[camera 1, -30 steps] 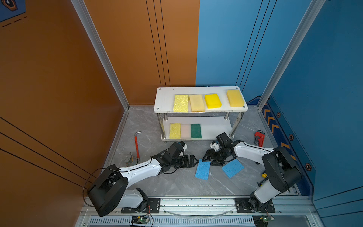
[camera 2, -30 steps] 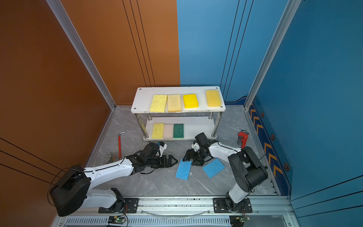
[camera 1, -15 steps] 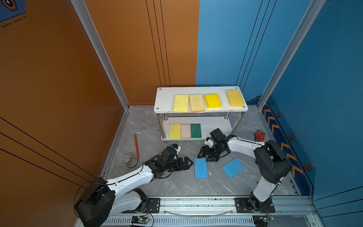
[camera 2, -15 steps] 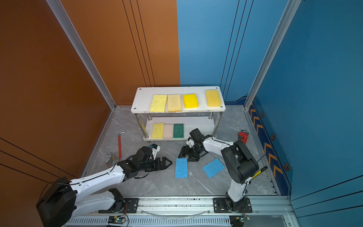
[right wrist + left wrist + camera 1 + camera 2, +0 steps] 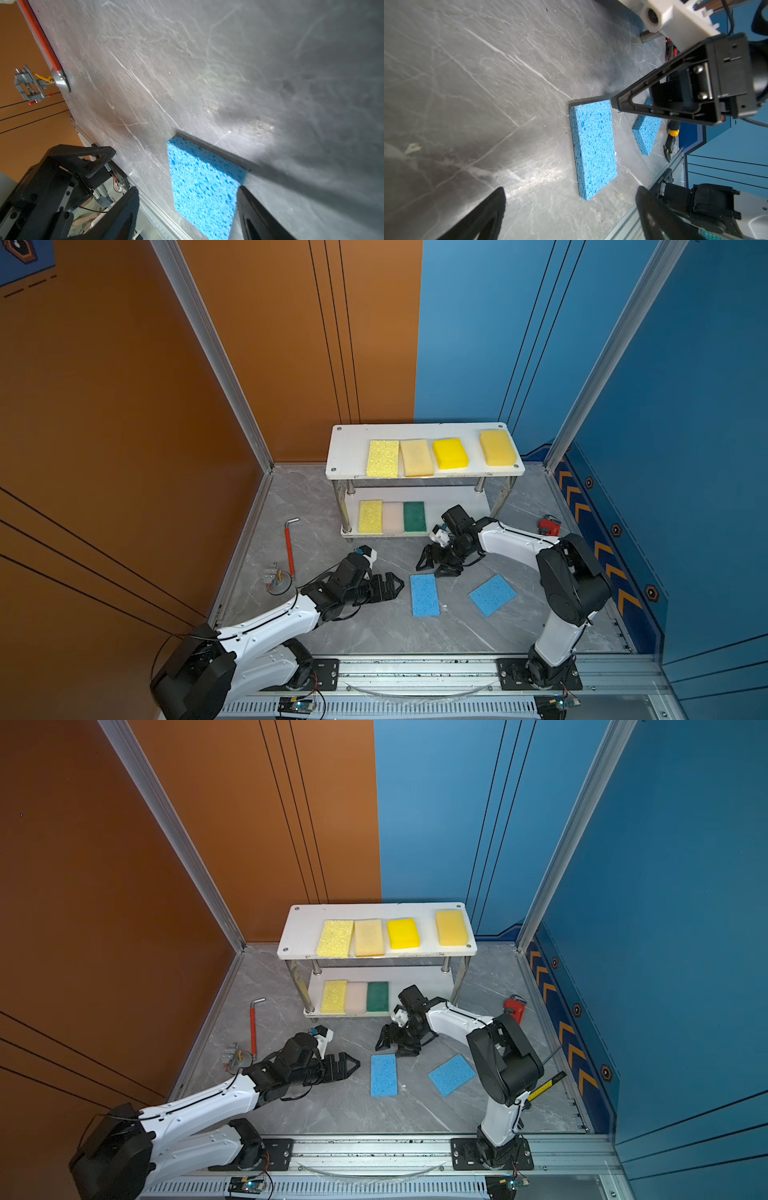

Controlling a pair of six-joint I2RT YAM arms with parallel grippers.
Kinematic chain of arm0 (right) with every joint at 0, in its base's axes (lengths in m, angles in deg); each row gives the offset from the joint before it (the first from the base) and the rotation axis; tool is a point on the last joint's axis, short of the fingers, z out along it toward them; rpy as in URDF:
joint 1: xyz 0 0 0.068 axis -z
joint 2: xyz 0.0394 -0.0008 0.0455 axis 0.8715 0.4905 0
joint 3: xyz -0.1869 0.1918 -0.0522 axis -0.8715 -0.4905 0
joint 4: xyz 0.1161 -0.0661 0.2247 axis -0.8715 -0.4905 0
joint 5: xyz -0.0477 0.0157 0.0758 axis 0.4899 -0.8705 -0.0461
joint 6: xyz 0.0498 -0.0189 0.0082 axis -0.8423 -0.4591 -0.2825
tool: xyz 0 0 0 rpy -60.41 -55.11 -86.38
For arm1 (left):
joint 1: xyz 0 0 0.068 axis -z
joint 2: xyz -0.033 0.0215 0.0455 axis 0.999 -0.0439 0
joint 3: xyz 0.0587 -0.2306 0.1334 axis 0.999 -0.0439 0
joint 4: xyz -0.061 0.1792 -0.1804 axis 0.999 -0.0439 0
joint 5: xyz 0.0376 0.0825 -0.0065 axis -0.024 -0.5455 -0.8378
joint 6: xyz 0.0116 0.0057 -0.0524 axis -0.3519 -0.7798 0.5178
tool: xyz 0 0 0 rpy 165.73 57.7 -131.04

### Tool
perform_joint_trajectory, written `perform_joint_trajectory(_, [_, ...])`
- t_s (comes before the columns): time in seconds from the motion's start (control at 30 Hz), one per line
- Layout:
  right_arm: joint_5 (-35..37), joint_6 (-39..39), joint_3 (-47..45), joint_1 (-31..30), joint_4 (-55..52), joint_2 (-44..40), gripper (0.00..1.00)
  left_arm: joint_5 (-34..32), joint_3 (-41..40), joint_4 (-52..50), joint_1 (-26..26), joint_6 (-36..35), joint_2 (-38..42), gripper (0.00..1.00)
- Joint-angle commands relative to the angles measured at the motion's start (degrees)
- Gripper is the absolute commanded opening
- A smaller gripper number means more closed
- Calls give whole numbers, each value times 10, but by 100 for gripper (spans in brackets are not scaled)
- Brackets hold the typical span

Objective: Arrange cleaning sponges on a shelf
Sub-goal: Rotate the cleaning sponge at the bottom-center of the table.

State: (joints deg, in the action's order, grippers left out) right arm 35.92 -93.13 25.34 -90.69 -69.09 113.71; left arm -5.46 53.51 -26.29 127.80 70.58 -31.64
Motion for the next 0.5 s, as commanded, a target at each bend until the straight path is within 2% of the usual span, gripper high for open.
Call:
perform_joint_trajectory(0.0, [3, 22, 13, 1, -37, 8, 78, -28, -13, 3, -3, 13, 7, 98])
perform_joint_trajectory(0.03, [3, 25, 13, 2, -40, 8, 82, -32, -15, 6, -3, 15, 8, 98])
perform_joint_trajectory(0.37, [19, 33, 26, 2, -57, -4, 85, -84, -48, 18, 2, 42, 70, 98])
perform_joint_trajectory(0.47, [35, 31, 27, 1, -57, -15, 86, -63, -53, 13, -14, 62, 77, 98])
